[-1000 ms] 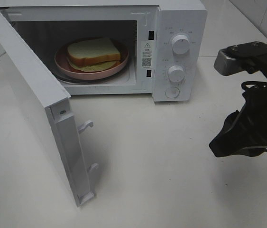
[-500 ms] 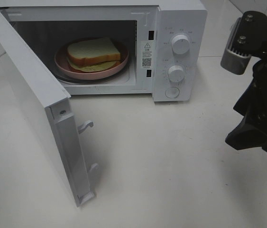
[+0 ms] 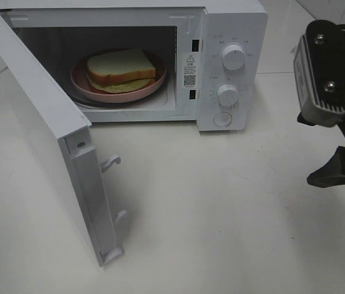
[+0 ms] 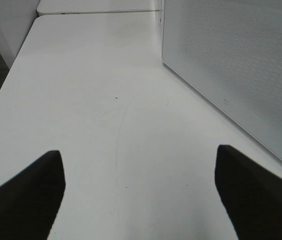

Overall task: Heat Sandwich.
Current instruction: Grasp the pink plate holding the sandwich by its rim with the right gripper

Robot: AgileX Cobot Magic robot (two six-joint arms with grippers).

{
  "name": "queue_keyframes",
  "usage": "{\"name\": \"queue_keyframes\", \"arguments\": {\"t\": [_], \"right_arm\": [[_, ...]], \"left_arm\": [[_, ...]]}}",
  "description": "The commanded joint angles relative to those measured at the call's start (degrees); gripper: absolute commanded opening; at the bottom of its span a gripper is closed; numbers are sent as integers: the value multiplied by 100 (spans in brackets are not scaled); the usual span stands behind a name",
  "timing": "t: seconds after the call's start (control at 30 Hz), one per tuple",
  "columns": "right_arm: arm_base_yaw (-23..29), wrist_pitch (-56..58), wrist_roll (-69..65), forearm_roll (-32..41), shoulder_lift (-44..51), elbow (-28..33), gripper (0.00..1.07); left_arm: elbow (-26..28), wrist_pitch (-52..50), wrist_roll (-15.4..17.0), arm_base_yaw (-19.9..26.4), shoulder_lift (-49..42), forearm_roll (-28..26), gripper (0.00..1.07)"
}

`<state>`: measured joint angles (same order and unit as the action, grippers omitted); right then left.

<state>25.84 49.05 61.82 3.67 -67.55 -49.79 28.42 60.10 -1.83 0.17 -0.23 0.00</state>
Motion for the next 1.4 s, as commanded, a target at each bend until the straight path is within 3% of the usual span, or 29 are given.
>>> {"name": "queue_keyframes", "arguments": {"t": [0.03, 0.5, 0.67, 0.8, 1.0, 1.13, 1.4], "right_arm": [[-29, 69, 647, 6, -115, -17, 75], [510, -516, 1788, -138, -922, -17, 75], [636, -756, 1805, -138, -1421, -350, 75], [636, -779, 1805, -138, -2126, -1106, 75], [722, -825, 1805, -183, -2624, -1581, 75], [768, -940, 1942, -178, -3358, -2309, 75], [900, -928, 1954, -367, -3982, -2968, 72]], "left_arm": [[-17, -69, 17, 6, -97, -52, 76], [-17, -69, 17, 6, -97, -52, 76], [-17, -69, 17, 6, -97, -52, 76], [-17, -69, 17, 6, -97, -52, 76], [-17, -69, 17, 6, -97, -52, 76], [-17, -69, 17, 6, -97, -52, 76], [-17, -69, 17, 6, -97, -52, 76]]}}
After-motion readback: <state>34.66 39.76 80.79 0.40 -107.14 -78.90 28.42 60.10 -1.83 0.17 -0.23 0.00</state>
